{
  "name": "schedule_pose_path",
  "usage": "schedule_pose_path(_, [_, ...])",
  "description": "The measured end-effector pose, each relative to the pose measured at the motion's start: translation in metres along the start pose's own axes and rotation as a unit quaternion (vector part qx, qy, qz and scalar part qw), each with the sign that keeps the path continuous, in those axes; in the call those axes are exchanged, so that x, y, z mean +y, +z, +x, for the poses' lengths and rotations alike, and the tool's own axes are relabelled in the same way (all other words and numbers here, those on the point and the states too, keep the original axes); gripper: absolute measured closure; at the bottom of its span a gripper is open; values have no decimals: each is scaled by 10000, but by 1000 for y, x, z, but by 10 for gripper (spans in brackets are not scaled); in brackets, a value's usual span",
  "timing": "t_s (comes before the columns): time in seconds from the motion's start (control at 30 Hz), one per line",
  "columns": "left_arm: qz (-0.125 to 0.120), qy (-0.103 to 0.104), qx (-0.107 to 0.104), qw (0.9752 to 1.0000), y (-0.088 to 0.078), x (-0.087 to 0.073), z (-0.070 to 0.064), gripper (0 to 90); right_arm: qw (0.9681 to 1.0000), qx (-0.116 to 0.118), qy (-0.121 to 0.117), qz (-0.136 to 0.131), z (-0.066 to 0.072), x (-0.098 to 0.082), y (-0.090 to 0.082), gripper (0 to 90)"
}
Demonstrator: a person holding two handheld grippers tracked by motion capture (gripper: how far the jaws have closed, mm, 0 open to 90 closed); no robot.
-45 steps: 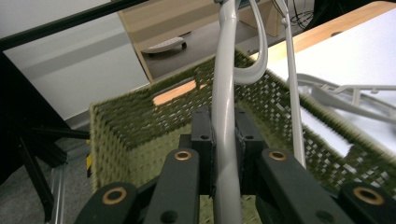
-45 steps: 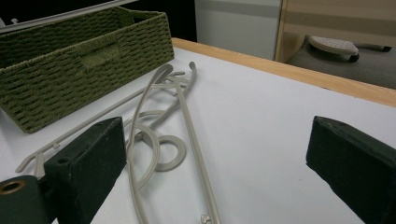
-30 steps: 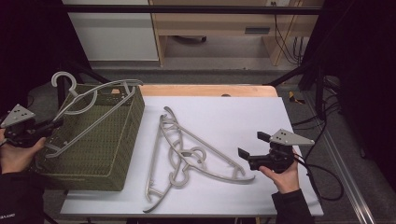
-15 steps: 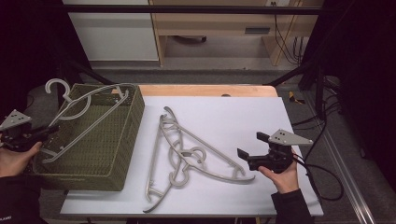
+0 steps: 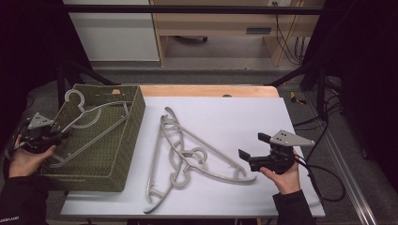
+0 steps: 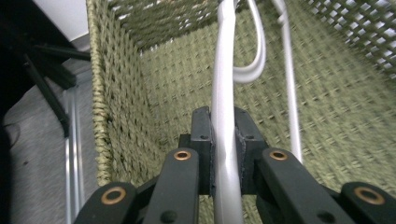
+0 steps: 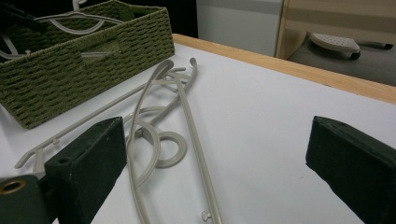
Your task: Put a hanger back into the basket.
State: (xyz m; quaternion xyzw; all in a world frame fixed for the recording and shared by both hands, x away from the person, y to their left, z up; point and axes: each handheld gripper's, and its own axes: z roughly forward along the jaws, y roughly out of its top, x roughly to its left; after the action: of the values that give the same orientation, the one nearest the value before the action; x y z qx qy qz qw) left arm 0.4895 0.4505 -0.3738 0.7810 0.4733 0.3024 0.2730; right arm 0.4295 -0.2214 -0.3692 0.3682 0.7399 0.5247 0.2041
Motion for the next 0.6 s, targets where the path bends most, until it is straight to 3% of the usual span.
schedule_pose_path(0.07, [138, -53, -94, 9998, 2, 0, 1, 806, 10000, -2, 1, -8, 0, 0, 0, 53])
schedule_pose_path(0.17, [416, 41, -17, 9991, 7, 1, -1, 771, 10000, -2, -14, -5, 0, 0, 0, 53])
schedule_pose_path(0.33, [456, -40, -48, 9989, 7, 3, -2, 755, 10000, -9, -2, 15, 1, 0, 0, 54])
schedule_pose_path(0.5, [139, -144, -95, 9998, -2, 7, -5, 715, 10000, 3, -9, -13, 0, 0, -2, 55])
schedule_pose_path(0.57, [-166, -82, -130, 9997, -11, 12, -15, 638, 10000, -8, -10, -32, 0, 1, -2, 54])
schedule_pose_path(0.6, [-166, -82, -130, 9997, -11, 12, -15, 608, 10000, -8, -10, -32, 0, 1, -2, 54])
